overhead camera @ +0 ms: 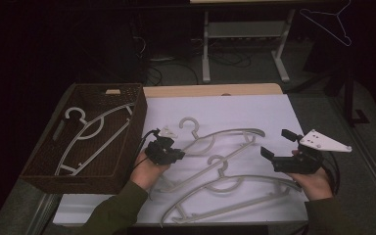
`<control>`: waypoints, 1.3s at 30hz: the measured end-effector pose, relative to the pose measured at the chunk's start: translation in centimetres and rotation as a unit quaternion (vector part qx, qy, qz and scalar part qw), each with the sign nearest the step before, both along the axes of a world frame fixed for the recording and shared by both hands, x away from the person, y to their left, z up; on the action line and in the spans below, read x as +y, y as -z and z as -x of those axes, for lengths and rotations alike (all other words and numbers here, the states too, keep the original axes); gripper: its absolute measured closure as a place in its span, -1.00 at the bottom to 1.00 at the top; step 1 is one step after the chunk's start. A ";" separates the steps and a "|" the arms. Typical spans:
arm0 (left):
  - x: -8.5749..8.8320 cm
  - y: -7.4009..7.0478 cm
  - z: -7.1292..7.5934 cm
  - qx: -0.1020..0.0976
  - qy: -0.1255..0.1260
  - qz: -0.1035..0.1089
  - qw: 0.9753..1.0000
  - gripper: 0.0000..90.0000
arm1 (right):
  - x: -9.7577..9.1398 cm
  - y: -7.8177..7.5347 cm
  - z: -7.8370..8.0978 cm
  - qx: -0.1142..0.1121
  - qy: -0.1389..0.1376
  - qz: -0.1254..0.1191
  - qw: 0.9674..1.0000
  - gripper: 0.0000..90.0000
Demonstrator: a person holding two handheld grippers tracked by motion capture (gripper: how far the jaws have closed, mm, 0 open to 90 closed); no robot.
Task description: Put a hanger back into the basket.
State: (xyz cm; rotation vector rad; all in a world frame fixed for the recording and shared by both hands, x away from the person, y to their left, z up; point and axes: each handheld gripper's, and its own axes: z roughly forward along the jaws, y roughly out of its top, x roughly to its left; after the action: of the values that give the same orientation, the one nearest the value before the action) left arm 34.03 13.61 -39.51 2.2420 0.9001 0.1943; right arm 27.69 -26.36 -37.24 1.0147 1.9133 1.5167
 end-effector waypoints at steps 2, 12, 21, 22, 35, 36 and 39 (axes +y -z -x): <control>0.0 -0.7 0.0 -0.004 -0.001 0.003 1.000 0.83 | 0.0 0.0 0.0 0.000 0.000 0.000 1.000 -0.95; 1.2 -4.7 -0.6 -0.028 -0.001 0.008 1.000 0.83 | 0.0 0.0 0.0 0.000 -0.001 0.000 1.000 -0.95; 3.6 -8.2 -0.8 -0.044 -0.010 0.016 0.999 0.83 | 0.1 0.0 0.0 0.000 -0.002 0.000 1.000 -0.95; 4.0 -8.6 -0.9 -0.046 -0.011 0.014 0.999 0.83 | 0.1 0.0 0.0 -0.001 -0.002 0.002 1.000 -0.95; 9.9 -12.1 -1.4 -0.076 -0.048 0.013 0.996 0.83 | 0.2 0.0 0.0 0.003 -0.001 0.000 1.000 -0.95; 10.2 -12.2 -1.4 -0.078 -0.051 0.013 0.996 0.83 | 0.2 0.0 0.0 0.003 -0.001 0.000 1.000 -0.95; 11.6 -12.6 -1.5 -0.079 -0.067 0.015 0.995 0.83 | 0.2 0.1 0.0 0.005 -0.001 0.000 1.000 -0.95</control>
State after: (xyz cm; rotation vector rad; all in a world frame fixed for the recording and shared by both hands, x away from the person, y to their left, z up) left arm 35.51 25.25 -26.94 2.1062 0.9597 0.4110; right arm 27.72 -26.13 -37.29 1.0230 1.9224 1.5147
